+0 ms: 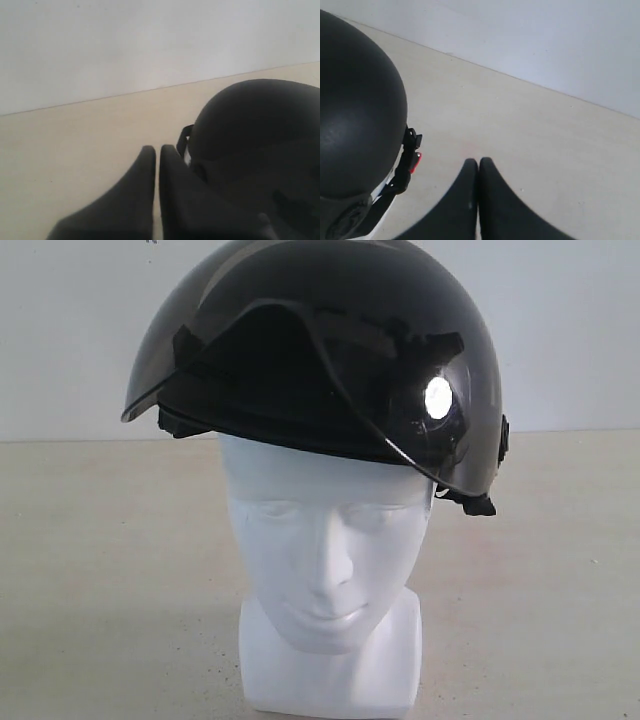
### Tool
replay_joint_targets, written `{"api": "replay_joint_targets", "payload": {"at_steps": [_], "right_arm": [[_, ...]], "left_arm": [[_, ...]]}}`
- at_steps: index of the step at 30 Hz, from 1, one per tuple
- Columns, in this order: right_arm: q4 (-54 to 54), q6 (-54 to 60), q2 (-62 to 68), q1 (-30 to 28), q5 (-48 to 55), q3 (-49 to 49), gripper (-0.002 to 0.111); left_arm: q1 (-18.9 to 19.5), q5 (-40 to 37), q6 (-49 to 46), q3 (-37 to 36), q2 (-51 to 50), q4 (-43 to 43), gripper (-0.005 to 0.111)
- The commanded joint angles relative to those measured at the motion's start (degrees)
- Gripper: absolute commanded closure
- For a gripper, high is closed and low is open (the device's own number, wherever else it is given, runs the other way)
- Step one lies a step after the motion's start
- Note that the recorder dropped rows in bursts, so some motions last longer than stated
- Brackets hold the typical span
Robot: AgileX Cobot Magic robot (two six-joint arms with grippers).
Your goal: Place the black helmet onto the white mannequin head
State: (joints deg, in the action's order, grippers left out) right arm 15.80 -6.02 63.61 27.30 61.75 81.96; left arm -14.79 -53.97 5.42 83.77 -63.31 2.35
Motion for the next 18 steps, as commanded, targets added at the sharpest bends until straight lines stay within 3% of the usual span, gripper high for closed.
{"api": "replay_joint_targets", "payload": {"at_steps": [1,5,9,13,18], "right_arm": [[-10.5,6.0,1.4,-4.0,1.2,0.3,0.108],[-20.2,12.1,1.4,-5.8,3.4,0.3,0.108],[-21.4,11.4,2.0,-5.8,1.0,0.3,0.108],[-26.4,11.8,4.1,-5.8,0.0,1.6,0.108],[-38.1,16.7,7.1,-5.8,-1.1,1.6,0.108]], "left_arm": [[-5.6,-0.5,-1.6,0.3,0.9,-1.7,0.102],[-9.8,-1.6,-2.3,0.4,2.5,-8.0,0.102],[-8.3,-1.3,1.4,1.3,1.8,-11.8,0.102],[-5.4,-2.6,0.3,3.3,-1.8,-4.9,0.102],[-3.2,-6.9,-8.3,5.2,-6.0,10.2,0.102]]}}
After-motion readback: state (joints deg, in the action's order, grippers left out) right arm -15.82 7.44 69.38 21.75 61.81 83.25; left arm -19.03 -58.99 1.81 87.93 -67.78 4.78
